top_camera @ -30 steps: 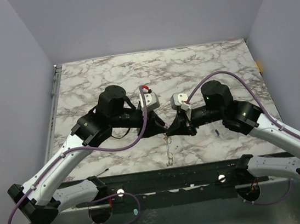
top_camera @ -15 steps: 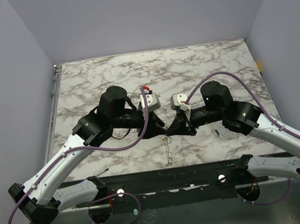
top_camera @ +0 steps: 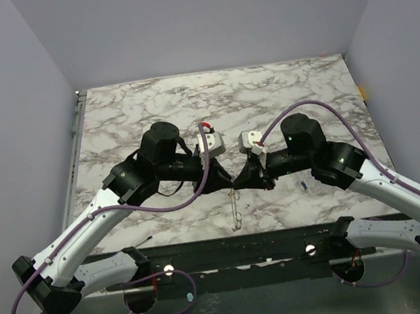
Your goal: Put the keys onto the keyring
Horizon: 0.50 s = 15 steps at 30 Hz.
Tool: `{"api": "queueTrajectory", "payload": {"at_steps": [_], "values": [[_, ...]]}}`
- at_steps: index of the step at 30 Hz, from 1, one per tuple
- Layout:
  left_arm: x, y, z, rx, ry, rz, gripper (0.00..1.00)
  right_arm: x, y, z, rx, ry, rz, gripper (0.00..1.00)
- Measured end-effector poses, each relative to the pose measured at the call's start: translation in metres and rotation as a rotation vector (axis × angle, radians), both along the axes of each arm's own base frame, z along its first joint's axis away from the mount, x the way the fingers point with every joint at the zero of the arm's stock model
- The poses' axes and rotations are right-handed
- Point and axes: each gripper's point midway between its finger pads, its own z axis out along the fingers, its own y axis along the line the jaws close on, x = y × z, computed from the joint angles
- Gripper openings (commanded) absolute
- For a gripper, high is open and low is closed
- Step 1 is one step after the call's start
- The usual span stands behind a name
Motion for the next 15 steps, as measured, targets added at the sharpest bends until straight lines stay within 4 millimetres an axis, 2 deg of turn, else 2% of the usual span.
{"api": "queueTrajectory", "payload": {"at_steps": [3, 10, 15], "values": [[-0.001, -0.0008, -0.0005, 0.001, 0.001, -0.005, 0.23, 0.0004, -0.0001, -0.0003, -0.001, -0.001, -0.003, 0.01], [-0.0011, -0.0032, -0.0038, 0.008, 0.008, -0.01, 0.27, 0.0003, -0.0018, -0.0023, -0.011, 0.004, -0.009, 0.01], [-0.0007, -0.0042, -0.0043, 0.006, 0.006, -0.012, 0.25, 0.0007, -0.0024, -0.0018, -0.011, 0.002, -0.014, 0.01]]}}
